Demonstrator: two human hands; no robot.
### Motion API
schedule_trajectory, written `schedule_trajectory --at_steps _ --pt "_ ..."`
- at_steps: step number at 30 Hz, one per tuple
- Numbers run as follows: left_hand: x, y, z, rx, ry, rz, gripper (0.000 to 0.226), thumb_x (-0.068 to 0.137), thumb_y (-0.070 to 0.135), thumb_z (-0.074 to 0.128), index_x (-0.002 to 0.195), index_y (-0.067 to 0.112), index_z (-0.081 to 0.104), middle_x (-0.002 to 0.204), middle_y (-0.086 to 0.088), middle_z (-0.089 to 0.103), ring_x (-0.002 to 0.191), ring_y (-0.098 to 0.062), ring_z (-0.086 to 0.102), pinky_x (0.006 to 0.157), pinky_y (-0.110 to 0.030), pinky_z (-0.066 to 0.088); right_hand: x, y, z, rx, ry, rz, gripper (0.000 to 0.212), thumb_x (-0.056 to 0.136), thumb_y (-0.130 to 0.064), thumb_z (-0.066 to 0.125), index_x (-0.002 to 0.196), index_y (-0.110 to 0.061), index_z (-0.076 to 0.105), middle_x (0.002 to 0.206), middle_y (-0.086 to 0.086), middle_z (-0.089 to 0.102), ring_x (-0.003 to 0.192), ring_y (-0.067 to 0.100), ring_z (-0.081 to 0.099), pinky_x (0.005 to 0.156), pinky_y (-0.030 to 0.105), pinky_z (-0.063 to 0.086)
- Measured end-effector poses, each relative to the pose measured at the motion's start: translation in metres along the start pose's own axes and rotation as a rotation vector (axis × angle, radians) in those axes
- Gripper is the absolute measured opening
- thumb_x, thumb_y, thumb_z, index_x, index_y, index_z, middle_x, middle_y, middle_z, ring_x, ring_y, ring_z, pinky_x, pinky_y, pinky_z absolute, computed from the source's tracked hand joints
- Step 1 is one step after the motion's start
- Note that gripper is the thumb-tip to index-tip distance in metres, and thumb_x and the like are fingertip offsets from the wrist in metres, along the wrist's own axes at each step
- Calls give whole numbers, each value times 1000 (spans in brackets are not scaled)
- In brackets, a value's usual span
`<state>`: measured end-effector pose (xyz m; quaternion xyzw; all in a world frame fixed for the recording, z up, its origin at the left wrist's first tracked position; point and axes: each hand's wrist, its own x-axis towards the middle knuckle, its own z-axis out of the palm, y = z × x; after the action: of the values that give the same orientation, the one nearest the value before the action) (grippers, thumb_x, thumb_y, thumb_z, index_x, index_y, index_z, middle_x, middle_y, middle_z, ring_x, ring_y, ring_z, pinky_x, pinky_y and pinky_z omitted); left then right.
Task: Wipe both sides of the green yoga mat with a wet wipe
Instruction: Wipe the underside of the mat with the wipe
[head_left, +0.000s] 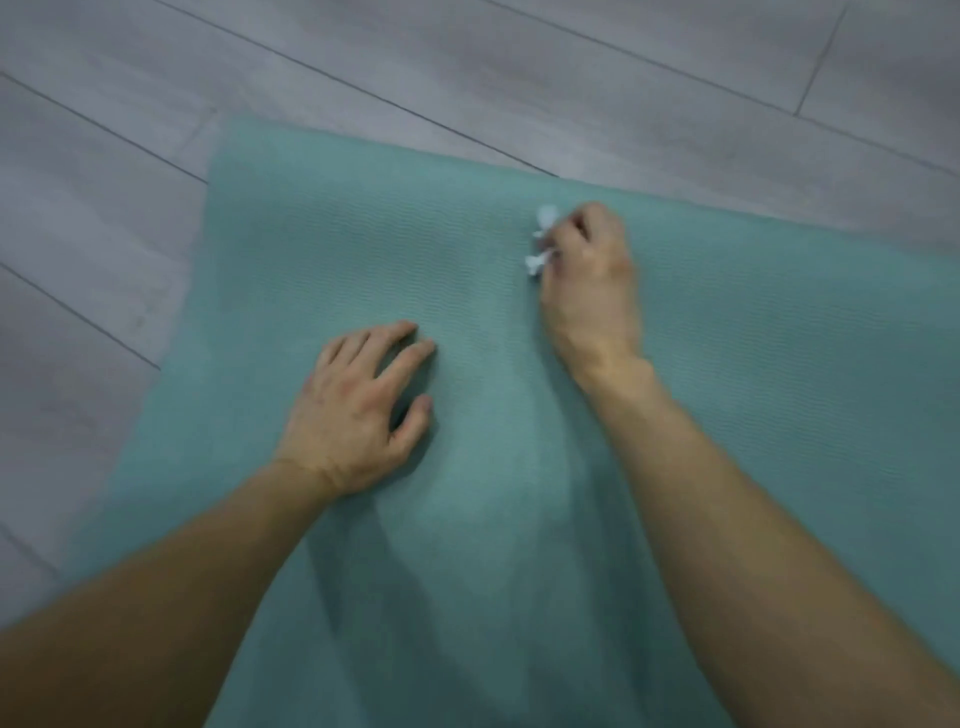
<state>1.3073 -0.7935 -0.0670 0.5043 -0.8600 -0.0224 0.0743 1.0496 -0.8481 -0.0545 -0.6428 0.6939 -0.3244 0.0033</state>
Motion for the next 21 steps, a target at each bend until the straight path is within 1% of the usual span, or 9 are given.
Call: schedule_trajectory --at_steps 2,4,6,10,12,14,18,20,21 --pt "-10 -20 -1 41 109 -253 47 96 43 55 136 19 61 142 -8 54 125 -36 52 110 -52 36 -17 41 -33 -20 115 252 19 96 -9 54 95 -1 71 101 17 61 93 35 60 83 39 50" --pt "-11 -27 5 6 184 -464 45 93 42 55 133 22 61 138 -7 53 125 -36 50 112 -54 33 -24 48 -32 -10 208 394 22 94 -7 51 95 -2 72 102 16 62 94 35 62 86 36 48" --pt "-14 -27 10 -10 168 -471 45 91 40 56 131 22 61 136 -7 52 125 -35 49 113 -54 32 -19 5 7 44 199 394 23 91 -9 52 97 -4 74 104 16 63 96 36 63 88 39 50" --pt "-11 -28 8 -17 187 -460 44 91 38 57 131 21 61 136 -8 54 124 -35 49 111 -55 34 -20 -128 77 274 -92 -41 13 92 -5 63 96 -3 75 103 15 65 96 35 60 88 46 51" --pt "-12 -28 9 -9 188 -471 43 91 37 57 131 21 62 136 -8 54 123 -35 50 109 -55 35 -25 -141 81 257 -199 -185 13 91 -3 63 97 -2 75 101 14 64 96 35 57 86 49 52" --pt "-13 -28 8 -27 187 -465 43 90 37 57 131 22 62 136 -6 53 124 -34 49 110 -55 34 -28 -104 62 201 -176 -139 16 92 -2 63 102 -3 76 98 14 62 93 35 57 83 48 53" --pt "-10 -27 8 -41 191 -474 44 90 38 56 131 22 62 135 -6 52 125 -32 49 113 -53 32 -48 -11 -16 15 -14 196 17 95 -3 59 99 -3 75 102 14 59 95 34 57 84 40 49" --pt "-10 -27 9 -49 194 -476 44 90 38 56 130 22 62 135 -6 52 125 -32 49 113 -53 32 -48 -12 -14 -4 68 321 20 94 -2 55 98 -2 74 101 15 60 96 34 57 84 40 47" --pt "-10 -27 8 -53 191 -472 44 90 38 56 130 22 62 135 -5 52 124 -32 49 113 -53 32 -44 -28 1 37 75 307 20 93 -1 55 99 -2 74 100 15 60 96 34 57 84 41 48"
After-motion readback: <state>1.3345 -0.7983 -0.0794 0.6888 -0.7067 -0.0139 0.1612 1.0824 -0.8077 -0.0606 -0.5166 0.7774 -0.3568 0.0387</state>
